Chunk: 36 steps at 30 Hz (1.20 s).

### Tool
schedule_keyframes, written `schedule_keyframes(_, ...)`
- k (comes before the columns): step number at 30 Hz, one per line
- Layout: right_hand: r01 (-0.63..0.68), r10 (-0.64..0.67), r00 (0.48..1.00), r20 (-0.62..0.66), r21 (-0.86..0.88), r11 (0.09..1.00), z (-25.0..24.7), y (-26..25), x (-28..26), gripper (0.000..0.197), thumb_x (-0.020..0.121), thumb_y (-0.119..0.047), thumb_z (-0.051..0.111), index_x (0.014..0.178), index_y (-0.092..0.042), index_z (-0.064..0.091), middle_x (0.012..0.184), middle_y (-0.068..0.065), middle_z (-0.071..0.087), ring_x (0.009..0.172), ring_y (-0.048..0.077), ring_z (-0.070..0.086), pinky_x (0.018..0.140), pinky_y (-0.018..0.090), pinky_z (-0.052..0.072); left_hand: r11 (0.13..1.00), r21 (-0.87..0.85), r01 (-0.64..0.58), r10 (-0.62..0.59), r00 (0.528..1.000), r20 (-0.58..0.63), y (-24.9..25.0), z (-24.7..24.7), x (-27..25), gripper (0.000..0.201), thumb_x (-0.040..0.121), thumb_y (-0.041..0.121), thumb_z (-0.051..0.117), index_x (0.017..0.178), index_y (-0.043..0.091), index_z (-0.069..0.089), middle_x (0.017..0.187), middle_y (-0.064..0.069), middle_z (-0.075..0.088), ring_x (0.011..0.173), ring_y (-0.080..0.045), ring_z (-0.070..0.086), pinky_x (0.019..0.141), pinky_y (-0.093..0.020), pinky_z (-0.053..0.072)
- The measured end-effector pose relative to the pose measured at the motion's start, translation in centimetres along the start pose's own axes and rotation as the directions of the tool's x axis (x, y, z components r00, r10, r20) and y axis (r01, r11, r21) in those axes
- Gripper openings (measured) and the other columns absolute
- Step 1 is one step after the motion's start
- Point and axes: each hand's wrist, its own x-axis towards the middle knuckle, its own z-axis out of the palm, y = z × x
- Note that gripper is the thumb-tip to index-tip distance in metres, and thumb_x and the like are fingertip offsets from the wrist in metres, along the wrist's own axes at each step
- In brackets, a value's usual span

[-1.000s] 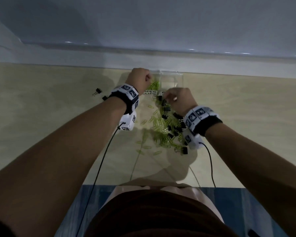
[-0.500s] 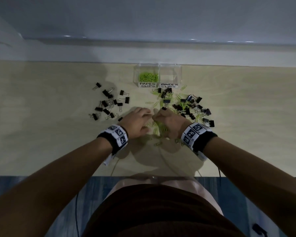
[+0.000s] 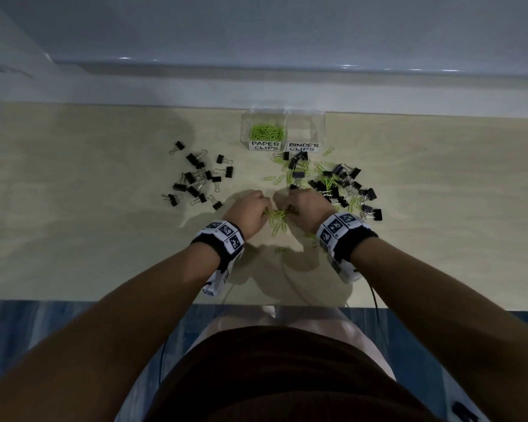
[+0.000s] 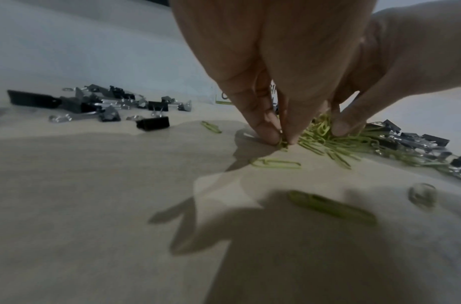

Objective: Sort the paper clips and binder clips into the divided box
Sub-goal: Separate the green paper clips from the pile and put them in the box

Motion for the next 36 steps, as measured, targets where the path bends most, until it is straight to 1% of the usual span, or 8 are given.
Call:
schedule_keyframes(3,-0.168,0.191,0.979,-0.070,0.247,0.954,-0.2,0.9,0.1,0.011,0.077,-0.008,0.068,0.086,-0.013,0.071,0.091,0.007,0.069,0.084,0.023,0.063,0.077,0.025,0.048,0.999,0.028,0.018,-0.018,1.000,-0.006,0.0,-0.5,0.8,0.020,0.085,0.011,0.057,0.103,0.006,0.065,0.105,-0.012,0.058,0.097,-0.028,0.056,0.084,-0.033,0.044)
schedule_keyframes(6,-0.311,0.396,0.917,-0.043,0.542,0.781,-1.1,1.4,-0.2,0.009,0.076,-0.008,0.072,0.084,-0.012,0.072,0.082,0.003,0.069,0.070,0.013,0.063,0.064,0.019,0.050,0.998,-0.018,0.064,-0.065,0.997,-0.028,-0.1,-1.1,1.6,0.019,0.082,0.012,0.060,0.100,0.006,0.066,0.101,-0.012,0.062,0.094,-0.027,0.058,0.082,-0.031,0.045)
schedule_keyframes(10,-0.301,0.463,0.885,-0.036,0.716,0.630,-4.0,1.5,0.7,0.006,0.077,-0.004,0.071,0.083,-0.007,0.072,0.076,0.005,0.070,0.058,0.008,0.062,0.050,0.015,0.050,0.975,-0.186,0.120,-0.137,0.987,-0.084,-0.4,-2.6,2.5,0.012,0.077,0.010,0.068,0.088,0.005,0.069,0.086,-0.011,0.068,0.076,-0.020,0.061,0.074,-0.030,0.052)
schedule_keyframes(18,-0.187,0.423,0.866,-0.266,0.613,0.767,-11.0,1.0,9.5,0.012,0.077,-0.006,0.069,0.071,-0.017,0.070,0.077,0.001,0.071,0.071,0.011,0.068,0.064,0.020,0.056,0.917,-0.383,0.115,-0.246,0.917,-0.313,-0.3,-9.9,7.4,0.009,0.074,0.005,0.069,0.083,0.003,0.070,0.082,-0.010,0.070,0.073,-0.020,0.064,0.072,-0.030,0.056)
schedule_keyframes(21,-0.224,0.389,0.887,-0.249,0.504,0.834,-11.9,1.1,11.3,0.014,0.076,-0.007,0.070,0.087,-0.015,0.072,0.088,0.001,0.070,0.076,0.010,0.063,0.070,0.014,0.050,0.915,-0.374,0.151,-0.285,0.898,-0.334,-0.2,-11.6,10.0,0.010,0.074,0.006,0.067,0.082,0.004,0.071,0.083,-0.013,0.072,0.077,-0.024,0.067,0.077,-0.033,0.058)
schedule_keyframes(28,-0.205,0.309,0.924,-0.226,0.391,0.897,-10.0,3.2,5.4,0.021,0.088,-0.003,0.055,0.100,-0.012,0.069,0.098,0.001,0.069,0.085,0.013,0.065,0.084,0.020,0.051,0.975,-0.154,0.162,-0.202,0.933,-0.298,1.0,-10.7,11.8,0.026,0.084,0.014,0.063,0.108,0.006,0.065,0.110,-0.012,0.063,0.096,-0.023,0.061,0.086,-0.029,0.049)
schedule_keyframes(33,-0.128,0.119,0.991,0.060,0.181,0.975,-5.2,3.9,0.9,0.021,0.085,-0.009,0.058,0.100,-0.017,0.069,0.100,0.001,0.068,0.087,0.018,0.065,0.081,0.026,0.053,0.999,-0.042,-0.015,0.012,0.997,-0.070,1.9,-5.4,6.9,0.023,0.085,0.023,0.063,0.106,0.014,0.064,0.112,-0.002,0.057,0.092,-0.012,0.050,0.090,-0.034,0.047)
schedule_keyframes(36,0.012,-0.018,0.995,0.094,0.064,0.998,-2.6,3.4,0.1,0.026,0.078,-0.015,0.067,0.104,-0.014,0.067,0.107,0.005,0.063,0.098,0.024,0.058,0.085,0.032,0.048,0.994,0.058,-0.088,0.081,0.990,0.116,1.9,-2.3,4.6,0.041,0.080,0.033,0.070,0.114,0.012,0.060,0.114,-0.004,0.053,0.103,-0.019,0.051,0.091,-0.034,0.044)
